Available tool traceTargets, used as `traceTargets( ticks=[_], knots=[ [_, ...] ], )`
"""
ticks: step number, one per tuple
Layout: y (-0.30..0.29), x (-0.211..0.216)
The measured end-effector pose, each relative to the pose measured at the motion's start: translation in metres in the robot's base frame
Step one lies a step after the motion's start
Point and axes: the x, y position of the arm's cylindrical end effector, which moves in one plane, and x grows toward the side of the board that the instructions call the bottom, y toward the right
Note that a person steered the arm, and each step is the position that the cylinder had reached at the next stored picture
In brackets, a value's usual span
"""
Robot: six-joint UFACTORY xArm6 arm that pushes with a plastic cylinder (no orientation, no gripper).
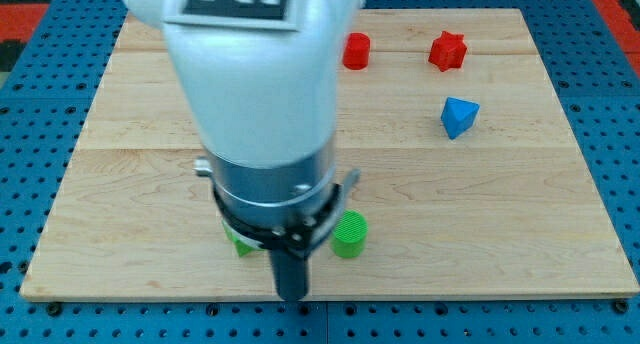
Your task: Place the blue triangle at the right side of the green circle
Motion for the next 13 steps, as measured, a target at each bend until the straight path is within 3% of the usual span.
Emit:
traceTargets(
  ticks=[1,2,3,4,5,6,8,9,11,13],
  knots=[
    [0.102,-0.011],
    [0.223,-0.095],
    [0.283,-0.199],
    [0.249,-0.236],
    [0.175,-0.203],
    [0.126,-0.206],
    [0.162,-0.267],
    [0.116,-0.29],
    [0.065,-0.212],
    [-0.043,-0.195]
  ],
)
